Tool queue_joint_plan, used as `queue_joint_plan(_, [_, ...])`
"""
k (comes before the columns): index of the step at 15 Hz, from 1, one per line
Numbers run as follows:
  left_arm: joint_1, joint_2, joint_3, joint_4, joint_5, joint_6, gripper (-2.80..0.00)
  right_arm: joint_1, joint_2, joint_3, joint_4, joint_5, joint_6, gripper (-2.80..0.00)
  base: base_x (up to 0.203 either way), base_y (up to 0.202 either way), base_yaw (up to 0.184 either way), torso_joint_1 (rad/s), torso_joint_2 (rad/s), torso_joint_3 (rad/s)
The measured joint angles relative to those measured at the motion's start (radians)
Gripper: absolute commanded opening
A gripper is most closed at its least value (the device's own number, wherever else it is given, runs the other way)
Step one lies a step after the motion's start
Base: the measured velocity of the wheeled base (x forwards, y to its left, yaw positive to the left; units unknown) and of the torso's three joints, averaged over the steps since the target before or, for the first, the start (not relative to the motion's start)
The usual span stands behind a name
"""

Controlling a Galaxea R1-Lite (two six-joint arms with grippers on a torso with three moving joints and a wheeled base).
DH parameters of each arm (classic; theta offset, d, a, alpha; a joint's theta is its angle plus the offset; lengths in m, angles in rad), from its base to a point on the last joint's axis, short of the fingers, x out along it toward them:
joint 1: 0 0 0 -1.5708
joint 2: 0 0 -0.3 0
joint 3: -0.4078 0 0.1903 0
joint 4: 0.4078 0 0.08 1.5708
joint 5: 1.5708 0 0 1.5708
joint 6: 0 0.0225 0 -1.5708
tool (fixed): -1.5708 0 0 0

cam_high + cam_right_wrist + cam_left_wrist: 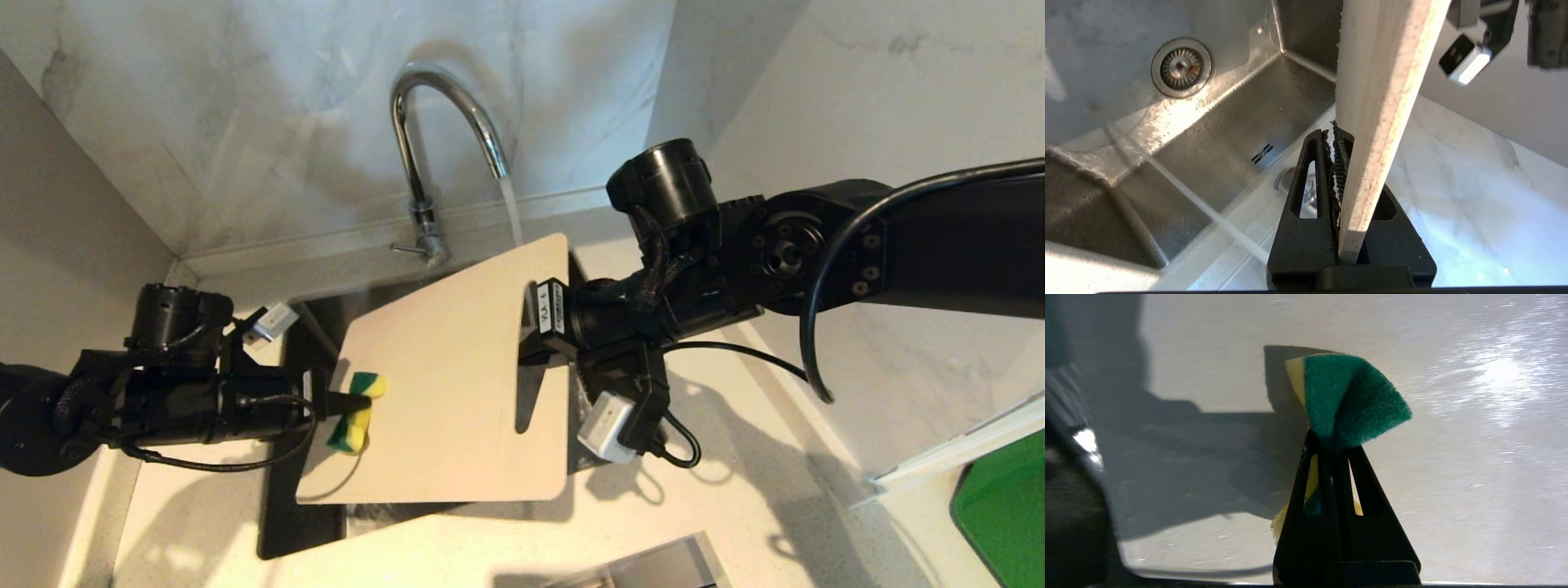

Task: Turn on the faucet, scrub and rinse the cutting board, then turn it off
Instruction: Scrub the cutting board underwater

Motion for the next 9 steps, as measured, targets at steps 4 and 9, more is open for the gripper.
queue_joint_plan(4, [0.095,0.028,-0.013,0.002,0.0,0.073,-2.8,-0.006,-0.009,0.0,-0.001,0.002,0.002,-2.8,0.0,0.0,0.0,0.0,0.0,0.0])
queue_joint_plan(9, [0.167,0.069,-0.024,0.003,0.0,0.119,-2.8,-0.019,-0.026,-0.004,0.001,0.001,0.003,-2.8,0.0,0.0,0.0,0.0,0.0,0.0])
